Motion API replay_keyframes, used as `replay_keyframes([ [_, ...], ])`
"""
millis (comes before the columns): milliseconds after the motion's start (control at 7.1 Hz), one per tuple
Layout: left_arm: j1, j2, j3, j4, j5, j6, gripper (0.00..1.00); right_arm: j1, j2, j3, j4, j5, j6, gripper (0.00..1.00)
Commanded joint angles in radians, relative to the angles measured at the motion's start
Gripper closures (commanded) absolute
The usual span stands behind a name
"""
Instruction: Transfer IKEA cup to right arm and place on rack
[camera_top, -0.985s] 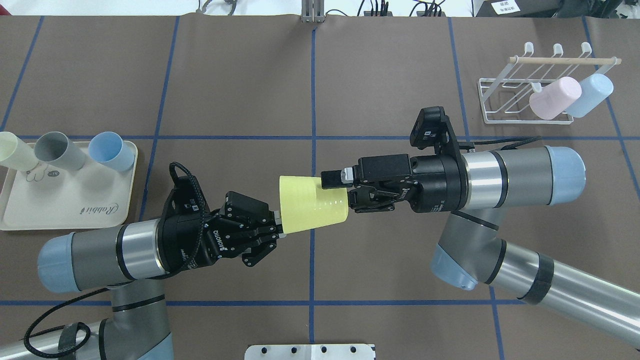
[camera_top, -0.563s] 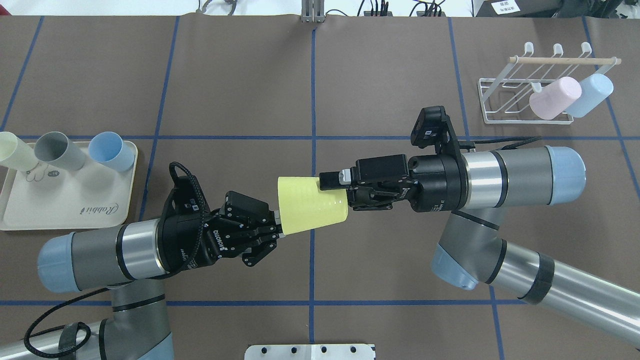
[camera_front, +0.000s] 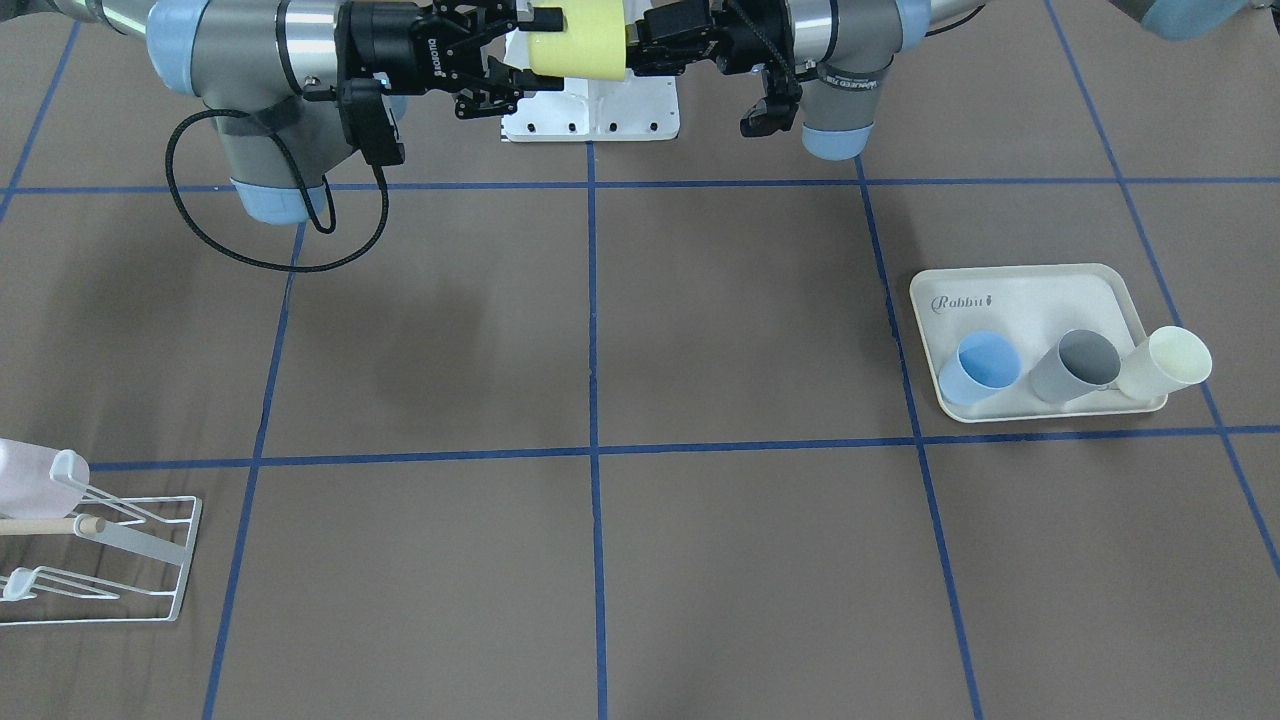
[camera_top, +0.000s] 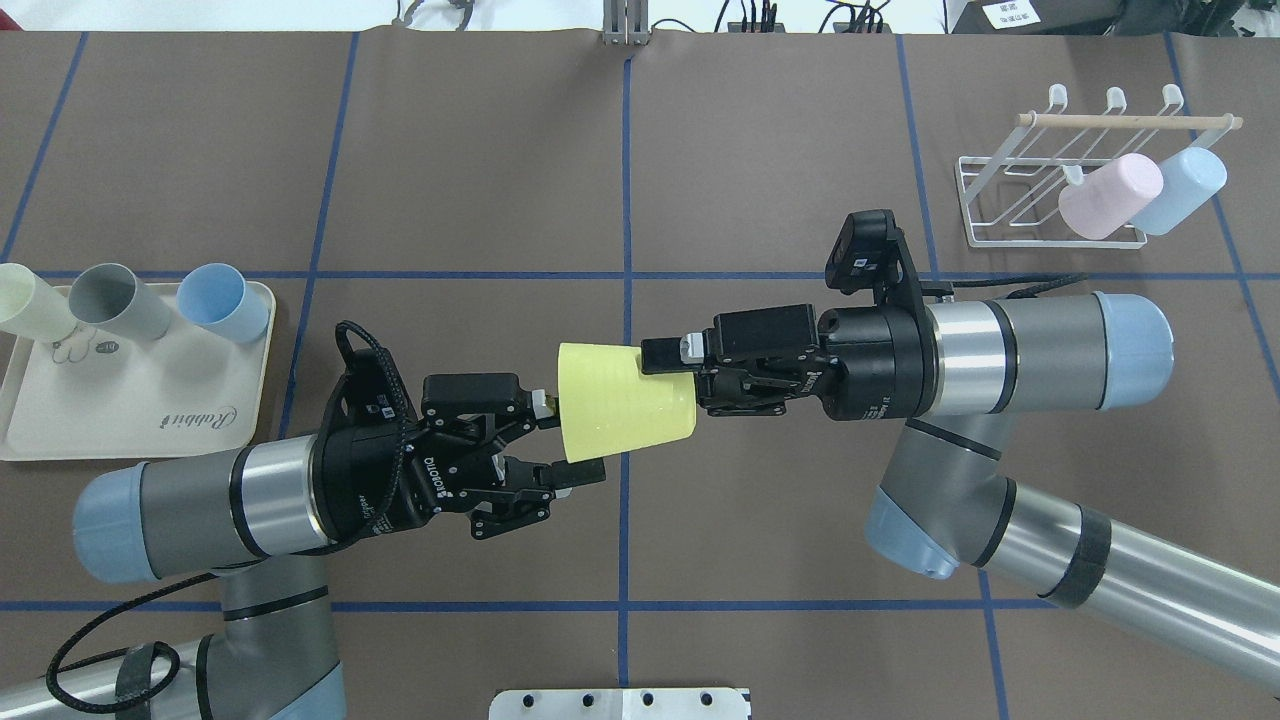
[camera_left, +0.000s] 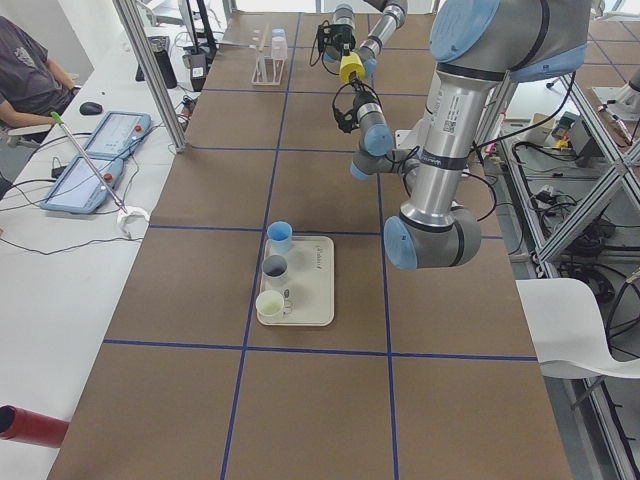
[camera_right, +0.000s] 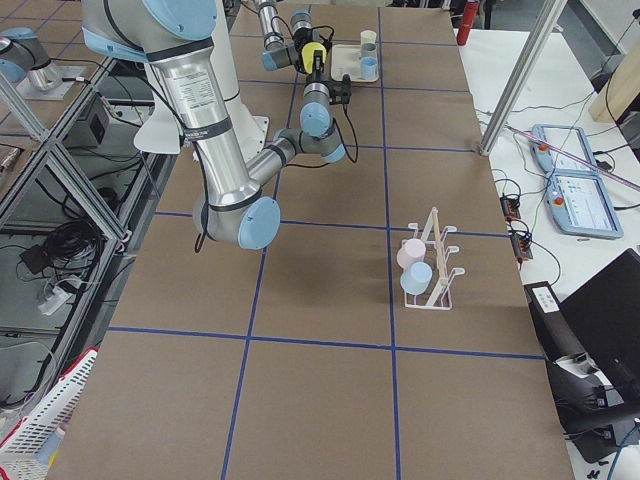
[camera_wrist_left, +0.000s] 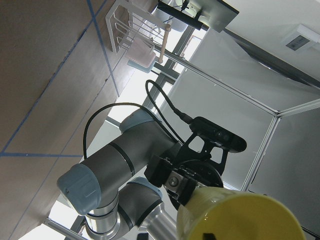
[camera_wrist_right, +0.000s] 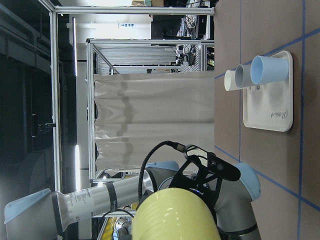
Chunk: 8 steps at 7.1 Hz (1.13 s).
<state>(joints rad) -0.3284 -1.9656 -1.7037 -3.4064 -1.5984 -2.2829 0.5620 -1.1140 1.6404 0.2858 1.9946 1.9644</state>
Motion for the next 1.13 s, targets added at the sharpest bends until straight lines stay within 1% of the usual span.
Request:
replay_keyframes([
  [0, -0.008, 0.001, 0.001, -0.001, 0.000, 0.000, 0.00, 0.004, -0.010, -0.001, 0.004, 0.001, -0.001, 0.82],
  [282, -0.052, 0.001, 0.001, 0.001, 0.000, 0.002, 0.00, 0.010, -0.013, 0.004, 0.004, 0.006, -0.001, 0.80],
  [422, -0.076, 0.005, 0.004, -0.001, 0.000, 0.002, 0.00, 0.045, -0.032, 0.001, -0.004, 0.010, 0.001, 0.78],
  [563, -0.092, 0.005, 0.012, 0.001, 0.000, 0.002, 0.00, 0.079, -0.049, -0.001, -0.004, 0.015, 0.001, 0.78],
  [704, -0.109, 0.007, 0.012, 0.003, -0.003, 0.002, 0.00, 0.129, -0.059, -0.005, -0.014, 0.041, -0.005, 0.78],
  [845, -0.135, 0.008, 0.033, 0.004, -0.009, 0.005, 0.00, 0.183, -0.066, -0.005, -0.058, 0.074, -0.007, 0.78],
  [985, -0.152, 0.010, 0.053, 0.012, -0.012, 0.044, 0.00, 0.259, -0.067, -0.005, -0.107, 0.128, -0.007, 0.78],
])
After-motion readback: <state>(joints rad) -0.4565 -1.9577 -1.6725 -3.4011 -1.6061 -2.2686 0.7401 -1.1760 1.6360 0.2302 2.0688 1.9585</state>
